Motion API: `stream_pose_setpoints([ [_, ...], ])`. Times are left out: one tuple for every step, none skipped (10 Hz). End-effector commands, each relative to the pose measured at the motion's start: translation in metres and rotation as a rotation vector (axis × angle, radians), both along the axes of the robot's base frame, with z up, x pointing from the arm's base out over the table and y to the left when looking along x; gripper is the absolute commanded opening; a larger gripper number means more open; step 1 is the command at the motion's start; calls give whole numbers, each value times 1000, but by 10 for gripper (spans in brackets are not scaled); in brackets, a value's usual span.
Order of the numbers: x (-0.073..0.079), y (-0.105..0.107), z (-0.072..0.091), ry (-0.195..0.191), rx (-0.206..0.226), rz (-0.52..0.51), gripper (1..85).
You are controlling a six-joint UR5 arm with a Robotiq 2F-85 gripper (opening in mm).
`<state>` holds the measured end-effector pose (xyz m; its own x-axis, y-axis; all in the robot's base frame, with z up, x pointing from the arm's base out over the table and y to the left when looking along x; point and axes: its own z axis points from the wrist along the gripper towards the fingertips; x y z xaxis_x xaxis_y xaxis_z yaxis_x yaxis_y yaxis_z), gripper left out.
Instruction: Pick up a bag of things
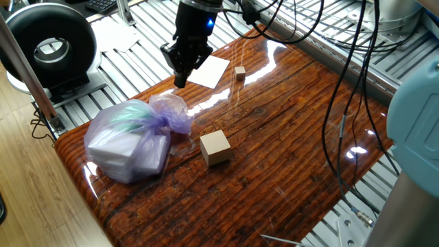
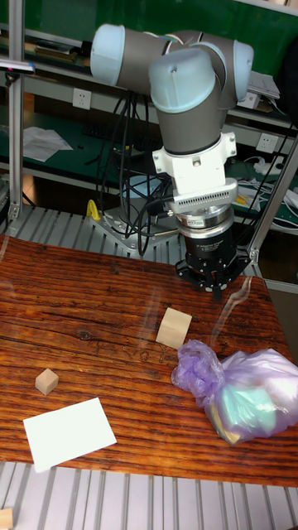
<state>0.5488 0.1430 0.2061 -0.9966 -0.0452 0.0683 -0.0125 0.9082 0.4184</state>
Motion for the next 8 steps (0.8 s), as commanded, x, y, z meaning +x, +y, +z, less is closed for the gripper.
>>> stream_pose_setpoints([
  [8,-7,-4,-24,-37,-7,13],
  [13,-9,-5,-45,-47,-13,13],
  [22,-11,-6,-81,-55,-16,13],
  [29,-11,-6,-108,-55,-18,13],
  [29,-12,-6,-107,-59,-21,13],
  [28,-17,-8,-106,-79,-15,13],
  [27,-17,-8,-102,-79,-15,13],
  [25,-17,-8,-95,-79,-13,13],
])
